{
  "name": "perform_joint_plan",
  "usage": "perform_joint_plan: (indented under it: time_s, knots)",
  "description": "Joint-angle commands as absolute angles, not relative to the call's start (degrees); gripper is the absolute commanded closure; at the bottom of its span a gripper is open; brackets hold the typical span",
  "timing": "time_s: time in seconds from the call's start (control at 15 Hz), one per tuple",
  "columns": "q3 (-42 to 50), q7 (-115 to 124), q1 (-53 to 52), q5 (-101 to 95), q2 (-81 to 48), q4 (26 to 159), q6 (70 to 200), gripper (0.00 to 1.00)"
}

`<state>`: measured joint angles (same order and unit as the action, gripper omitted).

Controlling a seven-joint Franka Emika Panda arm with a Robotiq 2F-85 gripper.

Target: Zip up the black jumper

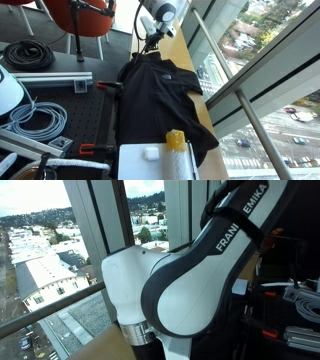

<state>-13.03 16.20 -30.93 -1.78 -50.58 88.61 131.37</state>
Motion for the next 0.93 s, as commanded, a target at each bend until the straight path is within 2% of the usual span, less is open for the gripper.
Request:
perform_joint_plan:
  time_s: [0.0, 0.2, 0.87]
  knots:
    - [-12.89, 16.28, -32.13, -1.42, -52.59, 83.94, 130.89, 0.98]
    - [-12.77, 15.82, -31.26, -1.13, -51.00, 85.21, 131.35, 0.98]
    - [-13.51, 13.10, -28.05, -0.87, -42.74, 107.01, 141.06, 0.98]
